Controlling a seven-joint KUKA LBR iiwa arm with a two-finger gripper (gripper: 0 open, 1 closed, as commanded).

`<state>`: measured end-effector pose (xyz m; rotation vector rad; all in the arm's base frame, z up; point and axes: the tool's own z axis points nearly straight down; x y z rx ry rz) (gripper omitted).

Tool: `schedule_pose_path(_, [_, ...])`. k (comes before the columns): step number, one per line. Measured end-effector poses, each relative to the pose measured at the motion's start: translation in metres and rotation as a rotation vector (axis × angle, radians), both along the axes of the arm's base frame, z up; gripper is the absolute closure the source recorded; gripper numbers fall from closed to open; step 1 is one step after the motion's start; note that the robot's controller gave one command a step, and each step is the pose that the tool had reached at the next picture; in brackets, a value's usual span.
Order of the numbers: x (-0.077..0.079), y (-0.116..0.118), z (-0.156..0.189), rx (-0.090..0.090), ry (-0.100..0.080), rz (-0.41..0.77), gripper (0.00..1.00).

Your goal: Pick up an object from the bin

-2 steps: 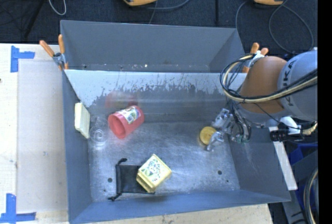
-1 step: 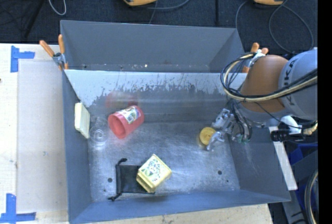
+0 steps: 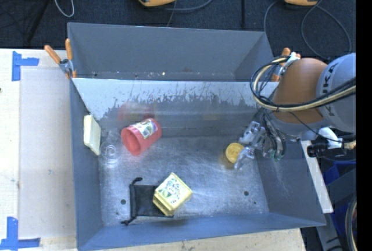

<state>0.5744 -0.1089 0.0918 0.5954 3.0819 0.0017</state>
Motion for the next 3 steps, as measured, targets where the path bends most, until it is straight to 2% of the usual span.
schedule_pose_path(3, [0.0,0.0,0.042,0.0,0.001,0.002,1.0])
